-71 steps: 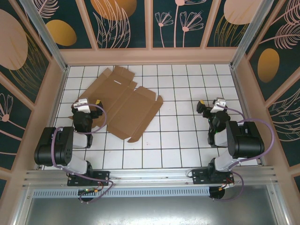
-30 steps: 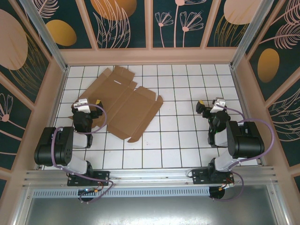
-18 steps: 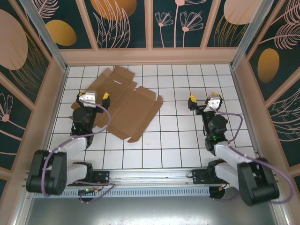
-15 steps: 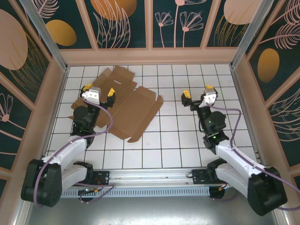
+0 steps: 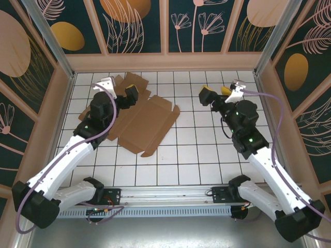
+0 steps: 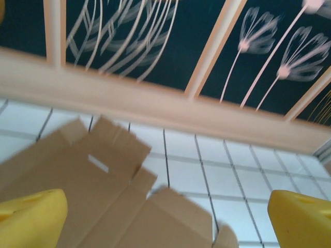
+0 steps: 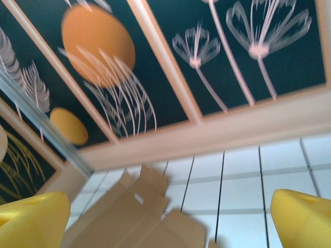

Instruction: Fold the paper box

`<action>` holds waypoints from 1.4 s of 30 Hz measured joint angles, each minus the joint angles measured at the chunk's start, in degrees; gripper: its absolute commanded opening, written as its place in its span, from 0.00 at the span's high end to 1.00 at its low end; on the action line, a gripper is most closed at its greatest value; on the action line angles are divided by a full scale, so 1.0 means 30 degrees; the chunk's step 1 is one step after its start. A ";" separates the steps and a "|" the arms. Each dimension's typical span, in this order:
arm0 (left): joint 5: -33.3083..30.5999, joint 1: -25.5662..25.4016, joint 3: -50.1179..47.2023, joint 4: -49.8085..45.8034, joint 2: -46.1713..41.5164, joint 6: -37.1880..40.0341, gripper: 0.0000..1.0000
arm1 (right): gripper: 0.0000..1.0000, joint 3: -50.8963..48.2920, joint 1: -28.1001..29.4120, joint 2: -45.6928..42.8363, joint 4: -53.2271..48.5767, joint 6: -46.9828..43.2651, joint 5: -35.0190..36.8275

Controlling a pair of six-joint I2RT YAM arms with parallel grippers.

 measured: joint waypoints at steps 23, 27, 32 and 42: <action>0.4109 0.3344 0.7373 -0.0386 1.5934 -0.4080 1.00 | 1.00 0.5355 0.3585 1.7420 -0.1945 -0.0080 -0.1435; 0.4189 0.4918 0.7380 -0.0860 1.6327 -0.4437 1.00 | 1.00 0.8990 0.3585 2.1034 -0.2550 -0.0568 -0.1596; 0.3621 0.5311 0.7242 -0.1260 1.6371 -0.5005 1.00 | 1.00 1.0652 0.3585 2.3081 -0.3730 -0.1195 -0.1209; 0.4211 0.6630 0.6965 -0.1377 1.8549 -0.6339 1.00 | 1.00 0.9675 0.4036 2.2338 -0.4007 -0.1158 0.0044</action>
